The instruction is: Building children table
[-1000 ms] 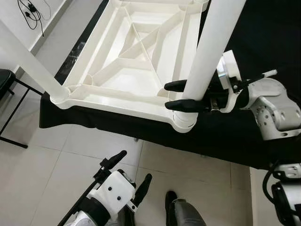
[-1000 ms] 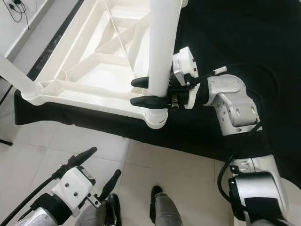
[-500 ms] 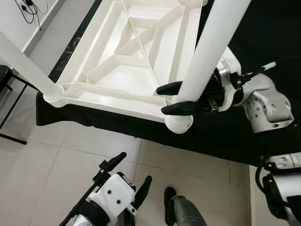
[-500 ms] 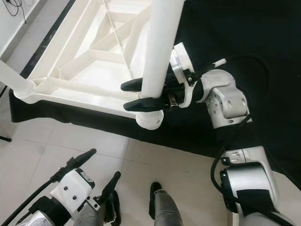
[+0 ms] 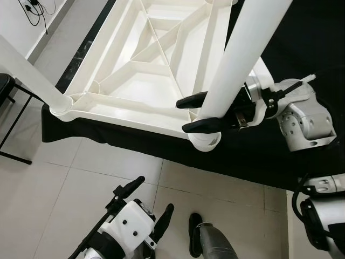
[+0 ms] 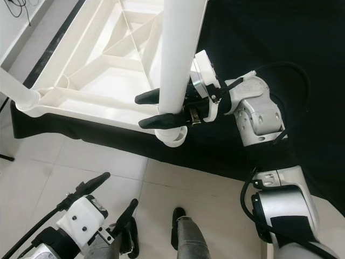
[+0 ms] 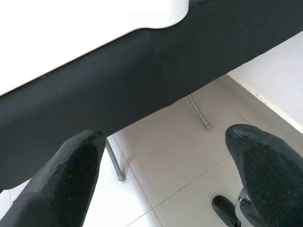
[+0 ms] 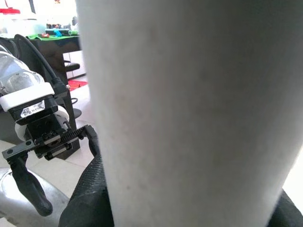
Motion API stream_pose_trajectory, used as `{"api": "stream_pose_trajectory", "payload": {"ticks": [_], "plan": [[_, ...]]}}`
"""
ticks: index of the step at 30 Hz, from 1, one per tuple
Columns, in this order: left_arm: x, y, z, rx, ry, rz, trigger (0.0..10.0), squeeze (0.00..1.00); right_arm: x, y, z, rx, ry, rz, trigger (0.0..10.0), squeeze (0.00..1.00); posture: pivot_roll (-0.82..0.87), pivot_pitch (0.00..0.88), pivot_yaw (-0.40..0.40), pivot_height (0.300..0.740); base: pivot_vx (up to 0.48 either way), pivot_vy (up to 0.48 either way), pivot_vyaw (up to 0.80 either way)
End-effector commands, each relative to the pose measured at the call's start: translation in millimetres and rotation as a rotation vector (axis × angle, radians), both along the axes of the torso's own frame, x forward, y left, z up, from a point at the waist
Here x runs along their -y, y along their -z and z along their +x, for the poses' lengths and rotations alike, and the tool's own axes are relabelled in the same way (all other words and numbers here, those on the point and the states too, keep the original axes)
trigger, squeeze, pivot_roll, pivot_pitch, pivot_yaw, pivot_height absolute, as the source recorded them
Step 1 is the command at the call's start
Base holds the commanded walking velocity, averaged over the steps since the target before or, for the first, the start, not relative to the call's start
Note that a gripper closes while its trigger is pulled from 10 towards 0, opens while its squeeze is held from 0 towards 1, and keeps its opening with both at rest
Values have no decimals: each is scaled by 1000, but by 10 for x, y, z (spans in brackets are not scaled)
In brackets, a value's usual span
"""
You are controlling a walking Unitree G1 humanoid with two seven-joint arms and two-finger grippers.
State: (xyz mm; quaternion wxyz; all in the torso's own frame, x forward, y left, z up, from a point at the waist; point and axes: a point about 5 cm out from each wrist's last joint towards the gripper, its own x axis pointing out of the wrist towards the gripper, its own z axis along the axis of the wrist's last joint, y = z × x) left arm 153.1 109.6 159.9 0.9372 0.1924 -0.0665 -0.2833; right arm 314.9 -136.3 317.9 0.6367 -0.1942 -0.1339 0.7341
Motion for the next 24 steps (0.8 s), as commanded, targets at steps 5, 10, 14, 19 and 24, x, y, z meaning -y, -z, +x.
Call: {"api": "stream_pose_trajectory", "payload": {"ticks": [5,10,14,19,24], "plan": [[-7,13,-34,-17,-4,13,10000,0,40,152,45,-51,23,-96,10000,0,128,459,31,740,0,0,0],[2,10,-30,-15,-4,10,10000,0,53,126,36,-66,-2,-121,10000,0,125,459,26,740,0,0,0],[3,11,-27,-14,-6,10,10000,0,65,97,17,-87,-18,-122,10000,0,120,460,22,740,0,0,0],[3,12,-26,-14,-6,9,10000,0,60,113,18,-93,-19,-126,10000,0,120,459,22,740,0,0,0],[4,14,-26,-14,-6,9,10000,0,19,183,38,-95,-12,-147,10000,0,120,459,22,740,0,0,0]]}}
